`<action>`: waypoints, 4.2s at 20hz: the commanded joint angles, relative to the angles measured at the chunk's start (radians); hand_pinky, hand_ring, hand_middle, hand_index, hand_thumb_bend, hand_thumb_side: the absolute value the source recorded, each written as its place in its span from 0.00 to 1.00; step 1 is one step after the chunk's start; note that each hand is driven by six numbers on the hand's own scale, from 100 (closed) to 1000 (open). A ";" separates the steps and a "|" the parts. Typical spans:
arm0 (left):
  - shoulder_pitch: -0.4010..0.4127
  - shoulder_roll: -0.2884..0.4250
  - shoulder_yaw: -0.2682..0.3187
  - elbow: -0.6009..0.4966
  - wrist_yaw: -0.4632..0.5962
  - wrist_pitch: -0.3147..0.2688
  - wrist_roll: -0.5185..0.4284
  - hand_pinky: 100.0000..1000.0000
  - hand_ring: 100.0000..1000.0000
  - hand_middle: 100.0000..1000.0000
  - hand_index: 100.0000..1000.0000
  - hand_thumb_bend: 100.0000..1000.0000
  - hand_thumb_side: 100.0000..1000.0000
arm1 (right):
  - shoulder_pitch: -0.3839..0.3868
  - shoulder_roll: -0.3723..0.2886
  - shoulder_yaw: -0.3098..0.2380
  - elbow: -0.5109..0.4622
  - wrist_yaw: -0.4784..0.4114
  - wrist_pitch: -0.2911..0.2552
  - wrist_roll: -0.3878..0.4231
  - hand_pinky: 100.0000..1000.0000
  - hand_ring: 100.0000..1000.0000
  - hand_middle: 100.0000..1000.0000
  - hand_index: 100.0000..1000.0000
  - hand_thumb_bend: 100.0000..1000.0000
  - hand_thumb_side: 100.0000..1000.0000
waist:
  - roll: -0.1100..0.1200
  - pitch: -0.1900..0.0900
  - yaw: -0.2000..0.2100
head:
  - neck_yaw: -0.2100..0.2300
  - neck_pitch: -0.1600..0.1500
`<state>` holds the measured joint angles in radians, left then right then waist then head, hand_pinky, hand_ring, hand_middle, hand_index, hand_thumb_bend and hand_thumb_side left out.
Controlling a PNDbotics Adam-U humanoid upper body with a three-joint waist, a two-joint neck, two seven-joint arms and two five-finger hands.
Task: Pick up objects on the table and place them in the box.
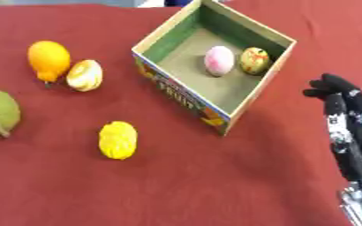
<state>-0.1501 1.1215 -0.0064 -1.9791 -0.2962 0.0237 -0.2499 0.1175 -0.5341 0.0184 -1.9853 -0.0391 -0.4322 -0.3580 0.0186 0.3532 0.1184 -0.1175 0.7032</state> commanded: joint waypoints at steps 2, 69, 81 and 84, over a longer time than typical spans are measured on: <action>-0.056 0.100 -0.044 0.026 -0.041 -0.019 -0.087 0.84 0.78 0.74 0.85 0.00 0.50 | 0.007 -0.033 -0.007 -0.015 0.012 0.000 -0.004 0.83 0.68 0.68 0.82 0.00 0.70 | 0.004 -0.021 0.005 | -0.005 0.001; -0.559 -0.169 -0.387 0.534 -0.332 -0.139 -0.151 0.68 0.62 0.56 0.61 0.00 0.00 | -0.023 0.011 0.012 -0.015 -0.017 0.028 0.015 0.83 0.66 0.66 0.81 0.00 0.71 | 0.004 -0.003 -0.048 | 0.050 -0.010; -0.716 -0.148 -0.334 0.290 -0.133 -0.094 -0.247 0.70 0.62 0.56 0.62 0.00 0.00 | -0.018 -0.003 0.009 -0.015 -0.020 0.022 0.018 0.83 0.66 0.66 0.81 0.00 0.71 | 0.019 -0.018 -0.054 | 0.044 -0.003; -0.802 -0.200 -0.357 0.300 -0.109 -0.091 -0.292 0.70 0.62 0.56 0.62 0.00 0.00 | -0.023 -0.013 0.011 -0.015 -0.025 0.023 0.024 0.83 0.66 0.66 0.81 0.00 0.71 | 0.025 -0.020 -0.064 | 0.048 -0.006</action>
<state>-0.9288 0.9172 -0.3713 -1.6697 -0.4209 -0.0688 -0.5249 0.0973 -0.5183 0.0369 -1.9853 -0.0574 -0.4069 -0.3389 0.0449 0.3568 0.0530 -0.0717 0.6993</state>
